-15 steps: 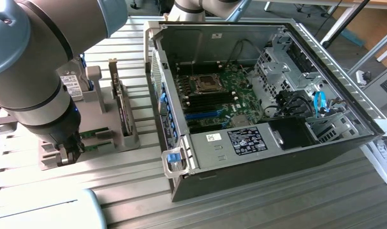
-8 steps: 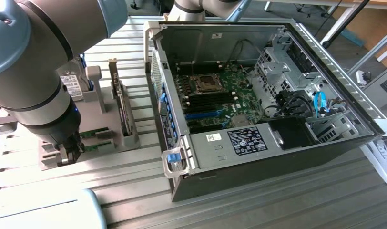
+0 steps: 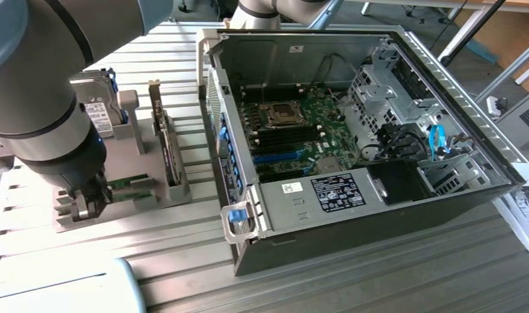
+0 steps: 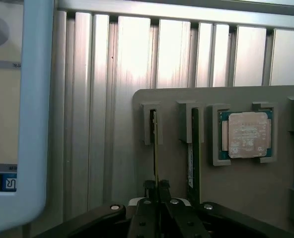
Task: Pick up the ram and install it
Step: 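Pick up the ram and move it above insertion slot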
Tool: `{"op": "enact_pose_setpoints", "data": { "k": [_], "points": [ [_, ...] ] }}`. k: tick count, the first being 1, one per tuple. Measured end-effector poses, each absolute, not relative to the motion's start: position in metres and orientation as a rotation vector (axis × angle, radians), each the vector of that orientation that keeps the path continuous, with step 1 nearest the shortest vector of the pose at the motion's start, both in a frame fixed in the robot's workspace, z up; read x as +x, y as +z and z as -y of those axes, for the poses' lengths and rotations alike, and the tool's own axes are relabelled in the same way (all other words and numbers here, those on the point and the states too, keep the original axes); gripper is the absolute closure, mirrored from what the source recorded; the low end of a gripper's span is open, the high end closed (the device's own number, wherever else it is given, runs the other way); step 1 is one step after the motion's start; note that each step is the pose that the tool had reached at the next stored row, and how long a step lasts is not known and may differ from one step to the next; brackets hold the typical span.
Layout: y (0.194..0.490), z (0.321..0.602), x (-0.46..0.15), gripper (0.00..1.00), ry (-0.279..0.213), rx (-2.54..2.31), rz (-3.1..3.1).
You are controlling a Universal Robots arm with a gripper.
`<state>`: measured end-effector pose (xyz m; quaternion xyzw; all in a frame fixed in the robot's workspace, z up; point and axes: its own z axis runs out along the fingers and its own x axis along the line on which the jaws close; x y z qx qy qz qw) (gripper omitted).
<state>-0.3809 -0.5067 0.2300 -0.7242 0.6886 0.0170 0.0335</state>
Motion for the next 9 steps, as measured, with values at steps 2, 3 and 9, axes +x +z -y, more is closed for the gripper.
{"op": "enact_pose_setpoints", "data": {
  "k": [2, 3, 9],
  "points": [
    [0.241, 0.507, -0.381, 0.87, 0.052, -2.228, -2.118],
    [0.245, 0.507, -0.381, 0.87, 0.052, -2.228, -2.118],
    [0.270, 0.507, -0.381, 0.87, 0.052, -2.228, -2.118]
  ]
}}
